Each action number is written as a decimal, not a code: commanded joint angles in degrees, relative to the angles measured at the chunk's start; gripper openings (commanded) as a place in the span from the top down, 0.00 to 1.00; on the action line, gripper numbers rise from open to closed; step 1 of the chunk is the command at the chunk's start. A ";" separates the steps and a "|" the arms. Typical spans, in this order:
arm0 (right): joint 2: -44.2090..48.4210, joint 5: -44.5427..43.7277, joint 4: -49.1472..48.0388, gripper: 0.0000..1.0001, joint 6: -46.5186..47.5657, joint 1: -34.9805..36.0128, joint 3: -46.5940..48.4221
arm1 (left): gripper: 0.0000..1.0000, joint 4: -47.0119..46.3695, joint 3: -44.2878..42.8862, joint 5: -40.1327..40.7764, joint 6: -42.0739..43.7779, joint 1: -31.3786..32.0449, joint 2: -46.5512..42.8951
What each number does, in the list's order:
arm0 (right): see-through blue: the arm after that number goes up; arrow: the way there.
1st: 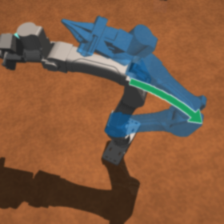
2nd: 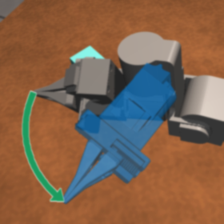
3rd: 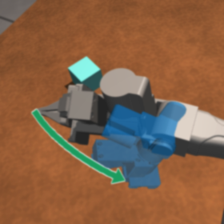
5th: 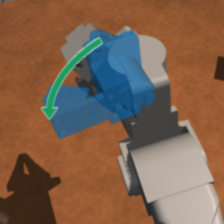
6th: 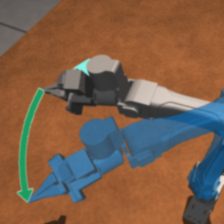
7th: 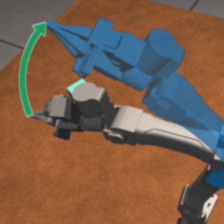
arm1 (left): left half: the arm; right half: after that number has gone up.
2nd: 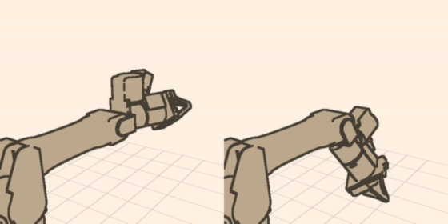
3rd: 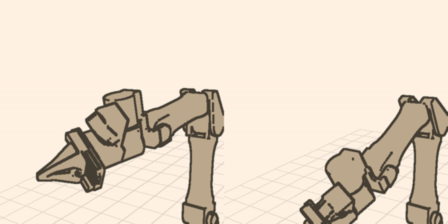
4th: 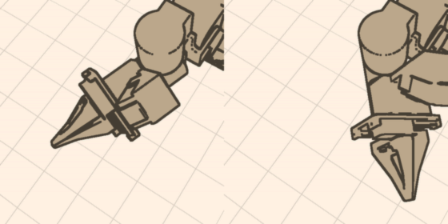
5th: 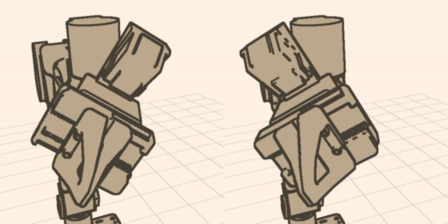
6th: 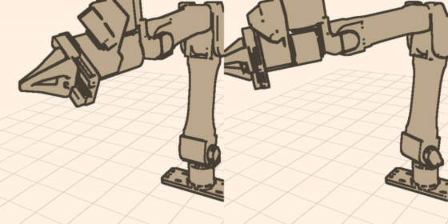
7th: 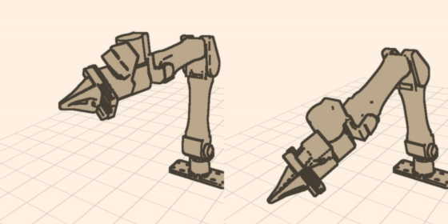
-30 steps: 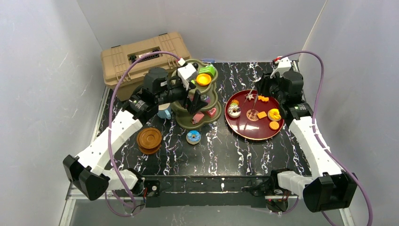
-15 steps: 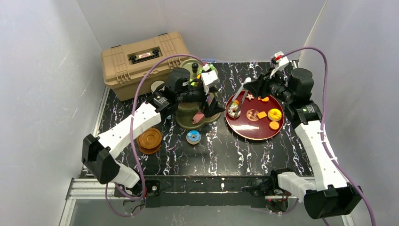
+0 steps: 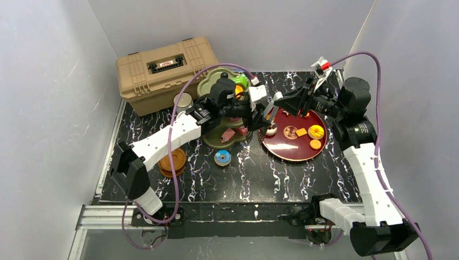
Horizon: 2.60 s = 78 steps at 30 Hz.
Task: Serve the afternoon tea
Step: Adjust the clamp.
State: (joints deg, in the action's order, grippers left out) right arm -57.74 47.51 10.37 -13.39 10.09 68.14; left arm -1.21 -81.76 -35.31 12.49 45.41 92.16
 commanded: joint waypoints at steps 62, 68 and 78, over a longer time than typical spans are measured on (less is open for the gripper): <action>-3.05 -35.14 2.72 0.16 -22.96 11.27 -1.31 | 1.00 -9.86 -2.73 37.05 13.53 9.24 2.82; -3.55 -36.21 1.24 0.43 -23.06 11.27 -1.56 | 1.00 -9.88 -2.30 36.30 14.19 9.84 2.60; -3.22 -37.62 1.45 0.59 -21.49 11.28 -3.00 | 0.46 -9.38 -1.19 30.30 11.44 10.40 1.10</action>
State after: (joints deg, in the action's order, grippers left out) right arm -61.63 9.89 13.89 -35.51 20.69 64.01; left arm -8.88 -81.58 1.72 26.11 54.08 96.05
